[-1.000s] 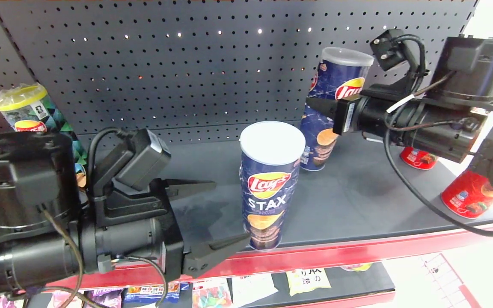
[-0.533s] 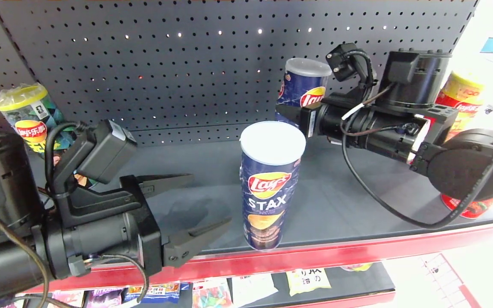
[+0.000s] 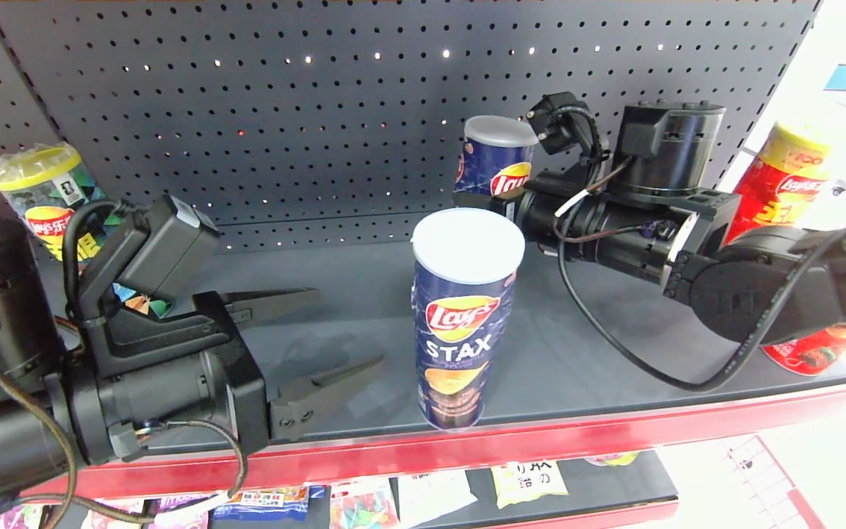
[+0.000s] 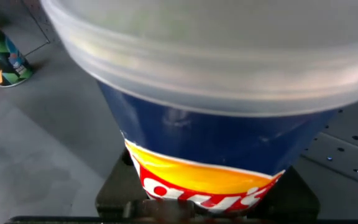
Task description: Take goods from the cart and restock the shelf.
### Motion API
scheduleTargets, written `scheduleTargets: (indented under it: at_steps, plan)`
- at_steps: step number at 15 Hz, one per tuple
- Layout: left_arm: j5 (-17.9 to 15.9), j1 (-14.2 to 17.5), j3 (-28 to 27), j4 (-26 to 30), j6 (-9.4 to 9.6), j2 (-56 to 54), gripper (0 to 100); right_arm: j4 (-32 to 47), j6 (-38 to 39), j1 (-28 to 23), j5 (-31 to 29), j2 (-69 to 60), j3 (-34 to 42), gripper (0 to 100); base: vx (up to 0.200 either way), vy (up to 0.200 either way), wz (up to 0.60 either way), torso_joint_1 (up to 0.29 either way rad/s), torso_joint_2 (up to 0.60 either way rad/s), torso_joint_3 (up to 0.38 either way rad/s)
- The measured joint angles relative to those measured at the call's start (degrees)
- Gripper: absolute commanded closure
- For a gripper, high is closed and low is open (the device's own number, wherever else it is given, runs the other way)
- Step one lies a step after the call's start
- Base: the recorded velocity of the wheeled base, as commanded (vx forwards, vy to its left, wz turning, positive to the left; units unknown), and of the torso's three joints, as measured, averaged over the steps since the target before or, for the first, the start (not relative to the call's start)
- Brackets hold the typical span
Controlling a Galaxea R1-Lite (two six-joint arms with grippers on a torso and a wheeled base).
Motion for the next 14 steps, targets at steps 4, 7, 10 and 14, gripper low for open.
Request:
scheduleTargets:
  at_steps: [4,7,10,14]
  plan:
    - [-0.06,0.00,0.02,0.02,-0.02,0.05,0,0.02,0.06,0.11,0.00,0.26,0.27,100,0.000,0.000,0.00,0.000,0.00,0.000]
    - [-0.06,0.00,0.09,0.04,-0.02,0.11,0,0.00,0.04,0.69,-0.06,0.15,0.79,100,0.000,0.000,0.00,0.000,0.00,0.000]
    - [-0.04,0.00,0.09,0.00,-0.02,0.16,0,-0.11,0.02,1.19,-0.06,-0.11,2.01,100,0.000,0.000,0.00,0.000,0.00,0.000]
    - [-0.06,-0.02,0.09,0.04,-0.05,0.18,0,0.00,0.00,1.44,-0.09,-0.52,2.54,0,0.000,0.000,0.00,0.000,0.00,0.000]
